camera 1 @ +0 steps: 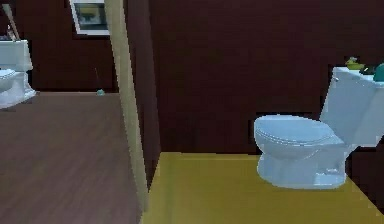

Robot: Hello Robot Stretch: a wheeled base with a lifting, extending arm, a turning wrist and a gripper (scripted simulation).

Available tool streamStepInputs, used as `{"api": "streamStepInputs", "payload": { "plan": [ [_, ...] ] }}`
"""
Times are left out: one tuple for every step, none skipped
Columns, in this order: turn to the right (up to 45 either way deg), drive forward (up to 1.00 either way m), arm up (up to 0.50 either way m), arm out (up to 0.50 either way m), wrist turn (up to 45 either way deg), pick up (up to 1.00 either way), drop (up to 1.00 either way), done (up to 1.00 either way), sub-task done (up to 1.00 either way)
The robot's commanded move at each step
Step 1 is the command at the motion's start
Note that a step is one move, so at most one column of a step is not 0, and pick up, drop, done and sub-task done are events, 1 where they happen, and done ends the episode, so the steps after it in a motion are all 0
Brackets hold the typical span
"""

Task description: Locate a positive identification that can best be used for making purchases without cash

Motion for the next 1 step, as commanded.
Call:
{"api": "streamStepInputs", "payload": {
  "plan": [
    [0.0, 0.40, 0.00, 0.00, 0.0, 0.00, 0.00, 0.00, 0.00]
  ]
}}
